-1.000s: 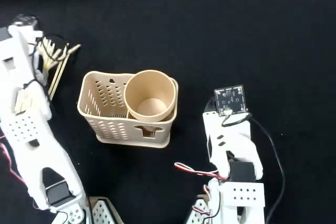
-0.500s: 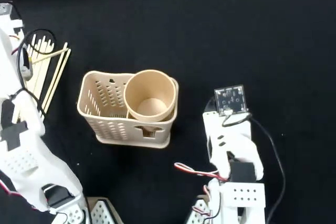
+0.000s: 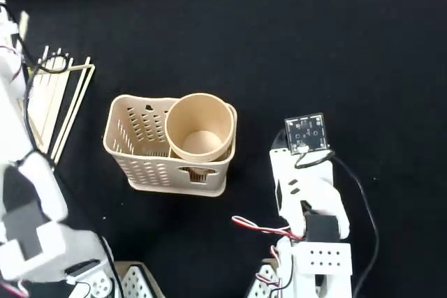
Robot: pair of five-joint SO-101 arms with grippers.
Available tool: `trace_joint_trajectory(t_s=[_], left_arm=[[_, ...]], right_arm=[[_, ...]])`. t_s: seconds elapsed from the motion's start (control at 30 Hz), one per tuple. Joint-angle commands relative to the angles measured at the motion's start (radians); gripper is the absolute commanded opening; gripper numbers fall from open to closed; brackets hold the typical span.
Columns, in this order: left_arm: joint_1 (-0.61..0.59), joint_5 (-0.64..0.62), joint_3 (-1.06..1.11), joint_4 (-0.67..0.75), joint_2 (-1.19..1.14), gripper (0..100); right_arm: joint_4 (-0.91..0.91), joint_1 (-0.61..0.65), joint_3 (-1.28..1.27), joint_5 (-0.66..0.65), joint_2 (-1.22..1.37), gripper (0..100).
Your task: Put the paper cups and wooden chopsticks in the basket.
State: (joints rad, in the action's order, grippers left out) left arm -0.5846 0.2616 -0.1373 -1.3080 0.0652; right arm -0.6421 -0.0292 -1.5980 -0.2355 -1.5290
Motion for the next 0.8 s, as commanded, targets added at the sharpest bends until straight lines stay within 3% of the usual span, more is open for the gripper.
trace_joint_trajectory(t_s=[0.0, 0.23, 0.37, 0.63, 0.77], left_arm=[[0.002, -0.028, 0.259, 0.262, 0.193, 3], [0.015, -0.081, 0.567, 0.514, 0.388, 3], [0.044, -0.094, 0.662, 0.598, 0.453, 3], [0.091, -0.092, 0.846, 0.899, 0.48, 3], [0.094, -0.092, 0.883, 0.944, 0.514, 3]], right_arm=[[0.02, 0.011, -0.004, -0.009, -0.007, 1.4], [0.021, 0.011, -0.005, -0.009, -0.007, 1.4], [0.021, 0.011, -0.005, -0.009, -0.007, 1.4], [0.02, 0.012, -0.005, -0.009, -0.007, 1.4], [0.02, 0.012, -0.005, -0.009, -0.007, 1.4]])
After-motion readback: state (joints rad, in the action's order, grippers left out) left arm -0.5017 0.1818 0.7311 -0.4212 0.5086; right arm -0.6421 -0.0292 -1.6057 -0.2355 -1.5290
